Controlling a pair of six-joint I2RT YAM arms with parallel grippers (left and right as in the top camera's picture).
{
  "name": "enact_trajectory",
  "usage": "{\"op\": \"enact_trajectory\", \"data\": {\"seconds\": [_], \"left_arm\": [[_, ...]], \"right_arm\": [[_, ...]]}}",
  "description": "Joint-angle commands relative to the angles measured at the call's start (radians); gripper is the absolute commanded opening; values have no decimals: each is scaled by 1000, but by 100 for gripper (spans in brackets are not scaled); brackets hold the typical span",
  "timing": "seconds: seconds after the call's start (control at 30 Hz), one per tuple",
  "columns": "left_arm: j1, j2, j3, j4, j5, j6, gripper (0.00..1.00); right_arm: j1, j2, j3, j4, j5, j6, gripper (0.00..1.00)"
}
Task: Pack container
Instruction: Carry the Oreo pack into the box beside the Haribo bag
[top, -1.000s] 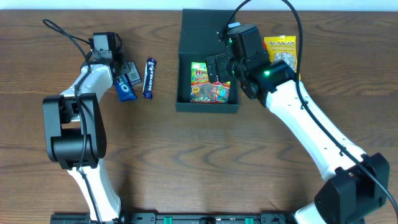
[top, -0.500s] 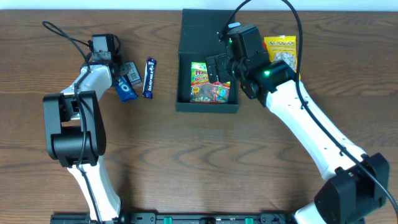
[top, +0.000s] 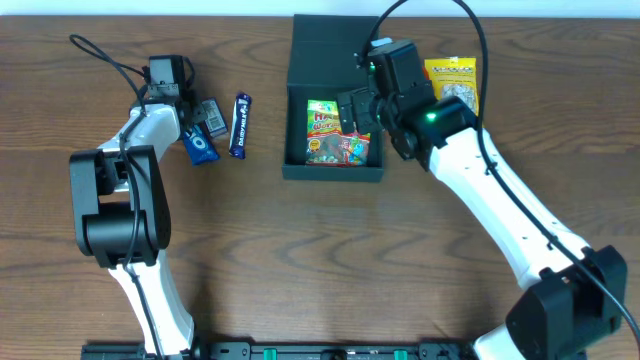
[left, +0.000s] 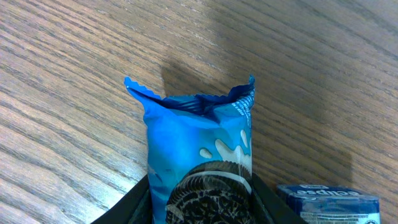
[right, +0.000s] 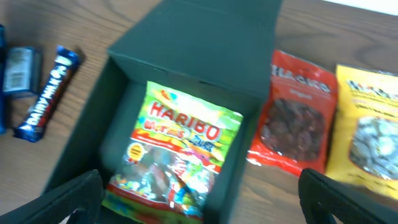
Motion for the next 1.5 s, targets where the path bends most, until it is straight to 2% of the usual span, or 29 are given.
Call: {"op": "enact_trajectory", "data": {"seconds": [0.0,0.27,0.6,0.7,0.8,0.97,1.07,1.27,1.37,1.47], "left_arm": [[3,0,17,-17,20,-4,27],[3,-110,37,-60,20,1,6],[-84,-318,37,-133,60,42,6],[-160,-335,37,-140,135,58,6],[-240,-330,37,-138,151,72,6],[-397,-306,37,-113,151,204,6],[-474,-275,37,-82,149,237,6],[-510,-186,37,-55,140,226,6],[-498,-155,37,-21,137,123,6],[-499,-140,37,12,135,111,6]], "right_arm": [[-39,-3,19,-21,34,-9,99],[-164,-18,20,-78,30,87,99],[-266,-31,20,-89,19,87,99],[-280,-31,20,-89,19,87,99],[-295,-31,20,-90,19,87,99],[-317,-31,20,-115,18,87,99],[-322,-31,20,-130,18,87,99],[-322,-31,20,-159,-4,87,99],[-322,-31,20,-176,-4,87,99],[-321,-31,20,-183,-5,87,99]]}}
